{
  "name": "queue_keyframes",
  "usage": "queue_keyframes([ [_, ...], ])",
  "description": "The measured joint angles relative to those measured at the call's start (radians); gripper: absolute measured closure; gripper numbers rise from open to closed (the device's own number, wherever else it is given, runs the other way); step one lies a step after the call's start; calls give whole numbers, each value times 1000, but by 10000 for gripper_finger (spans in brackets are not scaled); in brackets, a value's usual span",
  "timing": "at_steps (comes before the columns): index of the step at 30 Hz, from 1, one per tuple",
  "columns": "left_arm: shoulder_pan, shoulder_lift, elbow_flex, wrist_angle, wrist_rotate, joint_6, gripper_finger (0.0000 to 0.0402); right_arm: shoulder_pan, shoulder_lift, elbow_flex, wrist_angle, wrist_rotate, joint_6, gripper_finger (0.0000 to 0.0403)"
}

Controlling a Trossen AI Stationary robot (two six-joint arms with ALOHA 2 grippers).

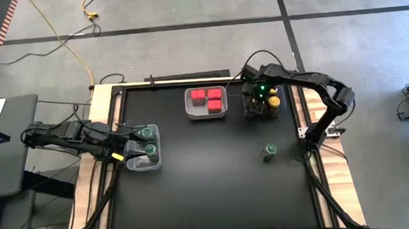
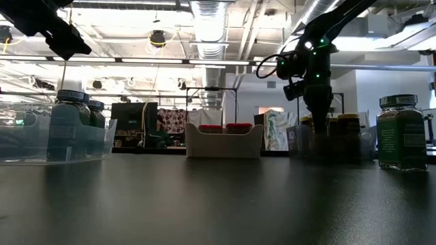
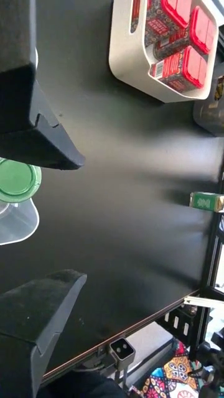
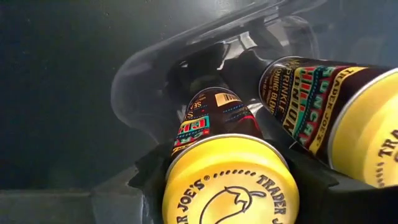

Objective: Sort spices by type
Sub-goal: Put the yellow seasoning bottle into the black bin

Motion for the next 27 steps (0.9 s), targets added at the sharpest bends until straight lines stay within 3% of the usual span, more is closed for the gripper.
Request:
queue_keyframes([
  [27,0,0,0,0,0,0,136,-19,-5,0,-21,5,-3,136],
])
